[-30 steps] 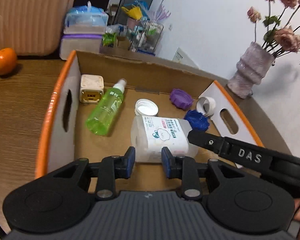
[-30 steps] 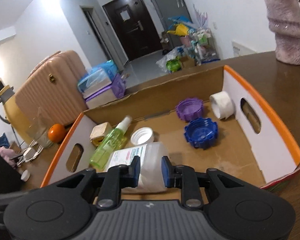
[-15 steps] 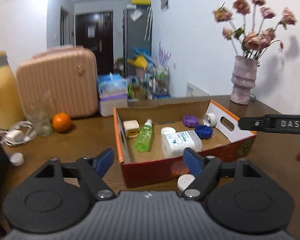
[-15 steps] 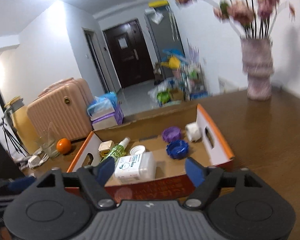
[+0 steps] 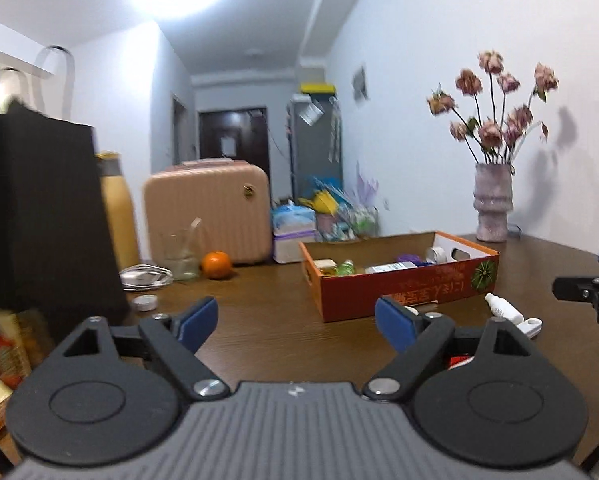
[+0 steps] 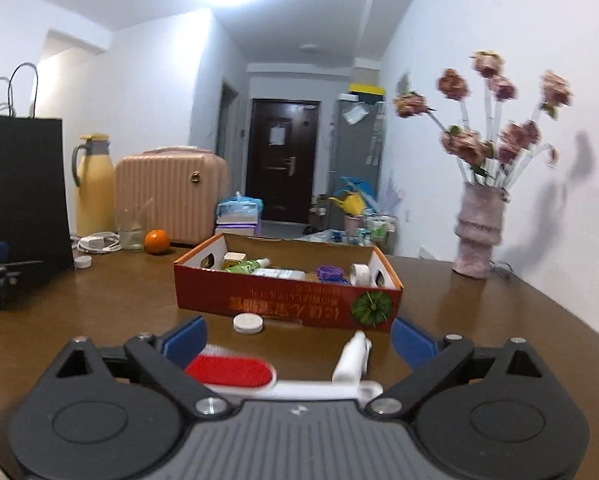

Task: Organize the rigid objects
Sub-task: 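Withdraw the left gripper from the box toward the remaining items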

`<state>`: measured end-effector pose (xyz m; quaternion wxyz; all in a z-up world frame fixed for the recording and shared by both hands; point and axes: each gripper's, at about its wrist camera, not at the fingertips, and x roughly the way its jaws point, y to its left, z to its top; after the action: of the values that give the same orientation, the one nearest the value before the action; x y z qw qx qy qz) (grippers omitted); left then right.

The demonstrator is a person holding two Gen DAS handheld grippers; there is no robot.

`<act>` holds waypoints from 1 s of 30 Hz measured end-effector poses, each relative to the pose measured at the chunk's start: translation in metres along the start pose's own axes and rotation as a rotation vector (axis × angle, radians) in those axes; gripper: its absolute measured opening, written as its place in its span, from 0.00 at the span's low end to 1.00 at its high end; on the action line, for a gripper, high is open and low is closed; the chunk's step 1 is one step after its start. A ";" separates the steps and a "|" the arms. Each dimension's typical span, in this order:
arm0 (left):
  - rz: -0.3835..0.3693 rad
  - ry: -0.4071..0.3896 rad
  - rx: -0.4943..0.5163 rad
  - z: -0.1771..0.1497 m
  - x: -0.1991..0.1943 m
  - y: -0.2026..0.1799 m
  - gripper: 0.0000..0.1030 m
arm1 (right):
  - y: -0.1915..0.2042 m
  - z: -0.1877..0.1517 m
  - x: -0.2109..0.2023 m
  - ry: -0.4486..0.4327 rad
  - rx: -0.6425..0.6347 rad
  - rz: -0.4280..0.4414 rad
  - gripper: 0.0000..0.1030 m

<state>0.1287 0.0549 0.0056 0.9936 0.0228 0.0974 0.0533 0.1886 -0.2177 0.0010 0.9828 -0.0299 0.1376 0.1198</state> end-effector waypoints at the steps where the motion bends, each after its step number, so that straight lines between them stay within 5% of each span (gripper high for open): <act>1: 0.016 -0.010 0.006 -0.006 -0.009 -0.001 0.93 | 0.001 -0.006 -0.009 -0.011 0.023 -0.004 0.96; 7: -0.036 -0.019 0.136 -0.019 -0.033 -0.017 1.00 | 0.002 -0.031 -0.036 -0.019 0.025 -0.005 1.00; 13: -0.055 -0.018 0.120 -0.020 -0.034 -0.022 1.00 | -0.006 -0.031 -0.040 -0.048 0.062 -0.037 1.00; 20: -0.083 0.063 0.096 -0.028 -0.013 -0.028 1.00 | -0.028 -0.042 -0.025 0.009 0.107 -0.128 1.00; 30: -0.259 0.181 0.036 -0.021 0.055 -0.044 1.00 | -0.061 -0.034 0.022 0.081 0.169 -0.134 0.93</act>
<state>0.1830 0.0185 -0.0281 0.9787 0.0226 0.1898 -0.0754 0.2145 -0.2747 -0.0363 0.9812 0.0391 0.1844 0.0407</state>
